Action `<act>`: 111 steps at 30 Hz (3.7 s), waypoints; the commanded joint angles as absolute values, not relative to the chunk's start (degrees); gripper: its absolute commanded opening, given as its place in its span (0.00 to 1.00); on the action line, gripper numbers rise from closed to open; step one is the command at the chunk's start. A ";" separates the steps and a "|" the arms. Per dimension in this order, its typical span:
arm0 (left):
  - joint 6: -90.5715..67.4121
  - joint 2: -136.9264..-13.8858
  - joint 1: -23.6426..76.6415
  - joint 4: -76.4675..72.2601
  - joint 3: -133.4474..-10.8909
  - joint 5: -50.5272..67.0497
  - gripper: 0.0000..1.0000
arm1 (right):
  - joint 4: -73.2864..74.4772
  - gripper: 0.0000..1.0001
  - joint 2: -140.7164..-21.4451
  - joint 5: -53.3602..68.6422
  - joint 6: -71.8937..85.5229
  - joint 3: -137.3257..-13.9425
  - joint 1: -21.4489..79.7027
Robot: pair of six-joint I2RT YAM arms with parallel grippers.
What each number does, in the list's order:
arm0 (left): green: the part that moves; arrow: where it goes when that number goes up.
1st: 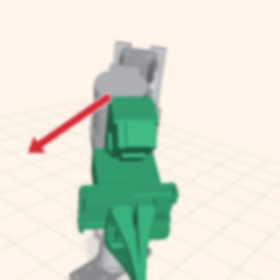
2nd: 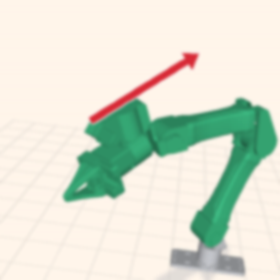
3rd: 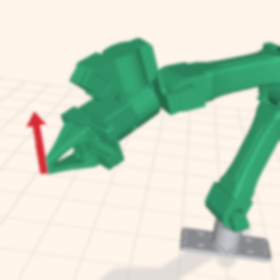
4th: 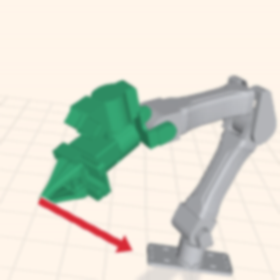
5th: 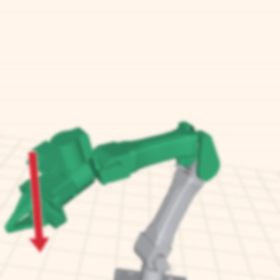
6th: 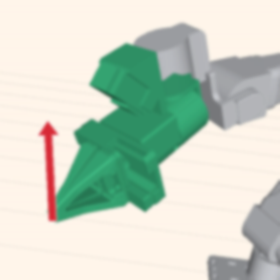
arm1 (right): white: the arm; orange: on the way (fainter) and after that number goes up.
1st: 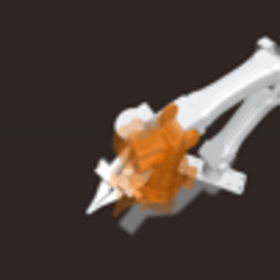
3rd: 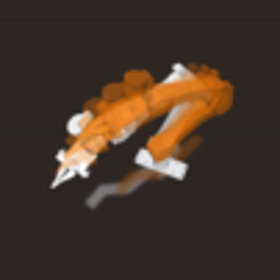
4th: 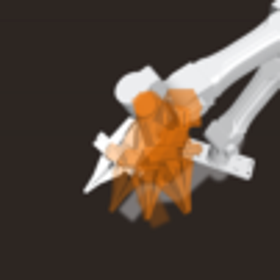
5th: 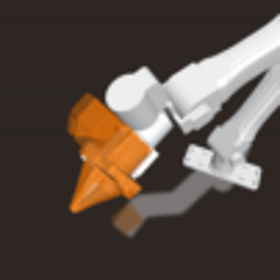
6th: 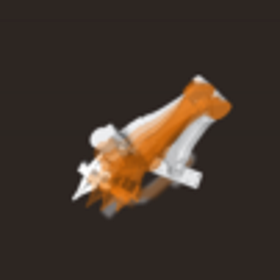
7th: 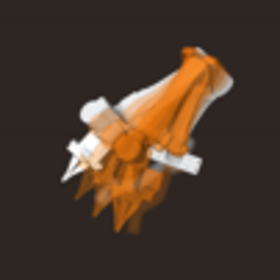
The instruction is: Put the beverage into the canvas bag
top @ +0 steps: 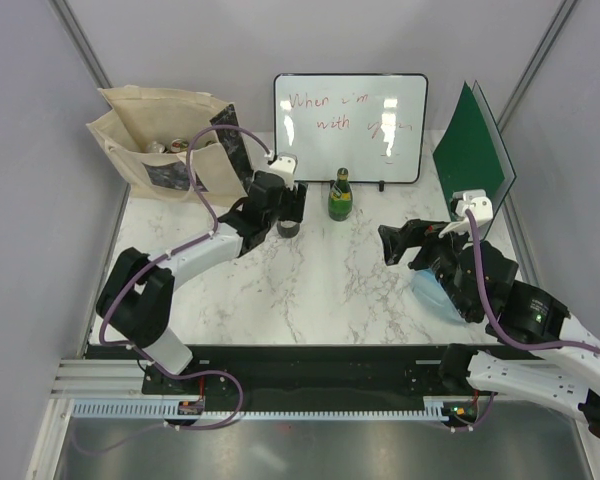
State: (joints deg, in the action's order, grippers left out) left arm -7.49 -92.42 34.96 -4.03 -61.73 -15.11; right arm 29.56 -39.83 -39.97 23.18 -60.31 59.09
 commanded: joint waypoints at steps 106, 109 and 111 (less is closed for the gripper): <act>-1.67 -93.08 8.79 4.60 -111.37 -33.23 0.02 | 29.10 0.98 -39.99 -41.04 22.06 -61.17 59.15; -1.58 -93.69 8.88 0.72 -106.80 -31.64 0.02 | 28.22 0.98 -40.69 -40.78 22.06 -60.47 59.06; -1.23 -94.83 8.88 0.18 -105.47 -30.50 0.02 | 28.13 0.98 -41.57 -40.35 22.06 -60.64 59.15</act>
